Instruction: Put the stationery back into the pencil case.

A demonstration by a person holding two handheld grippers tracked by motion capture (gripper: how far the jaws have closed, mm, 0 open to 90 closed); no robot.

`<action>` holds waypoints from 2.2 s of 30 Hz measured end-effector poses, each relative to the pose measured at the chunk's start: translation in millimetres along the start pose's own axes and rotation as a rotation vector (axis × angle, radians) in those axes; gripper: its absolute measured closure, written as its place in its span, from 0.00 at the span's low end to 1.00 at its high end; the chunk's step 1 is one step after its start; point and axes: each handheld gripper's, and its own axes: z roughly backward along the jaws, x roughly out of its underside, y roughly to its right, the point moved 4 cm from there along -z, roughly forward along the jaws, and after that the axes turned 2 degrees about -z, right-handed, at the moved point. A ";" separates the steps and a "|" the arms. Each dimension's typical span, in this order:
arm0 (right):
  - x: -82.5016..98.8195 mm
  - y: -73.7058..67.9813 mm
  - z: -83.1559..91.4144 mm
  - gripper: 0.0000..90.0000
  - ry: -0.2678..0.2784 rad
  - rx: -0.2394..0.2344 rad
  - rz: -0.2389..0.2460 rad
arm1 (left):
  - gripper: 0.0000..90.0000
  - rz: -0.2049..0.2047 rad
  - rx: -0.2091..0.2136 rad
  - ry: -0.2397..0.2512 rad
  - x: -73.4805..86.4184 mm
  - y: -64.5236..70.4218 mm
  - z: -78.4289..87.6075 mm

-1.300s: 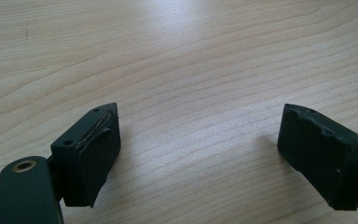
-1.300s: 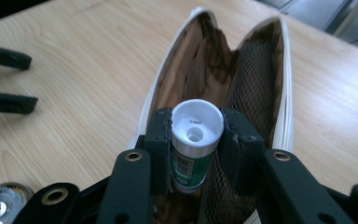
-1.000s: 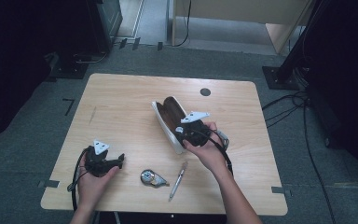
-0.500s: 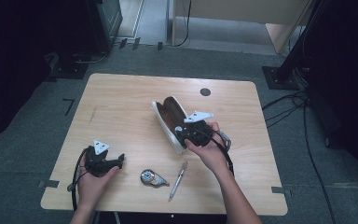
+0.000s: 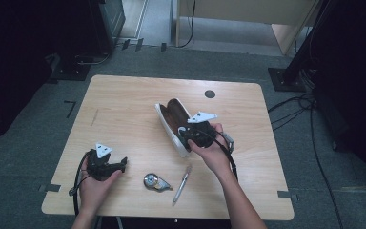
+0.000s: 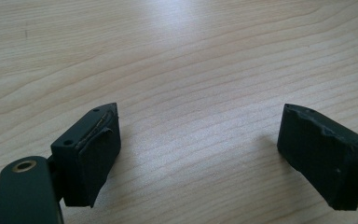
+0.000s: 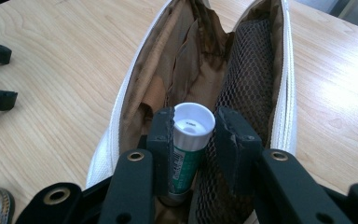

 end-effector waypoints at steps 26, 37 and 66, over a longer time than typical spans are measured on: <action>-3.0 -9.9 20.9 0.77 0.087 -0.017 -0.005 | 0.15 -0.001 0.000 0.001 0.0 0.1 0.0; 22.8 -24.9 50.7 0.69 0.126 -0.005 -0.006 | 0.15 0.000 0.001 0.001 0.0 0.3 -0.1; 122.4 -52.6 42.0 0.56 0.020 0.015 -0.205 | 0.15 -0.002 0.002 0.000 0.0 0.2 0.0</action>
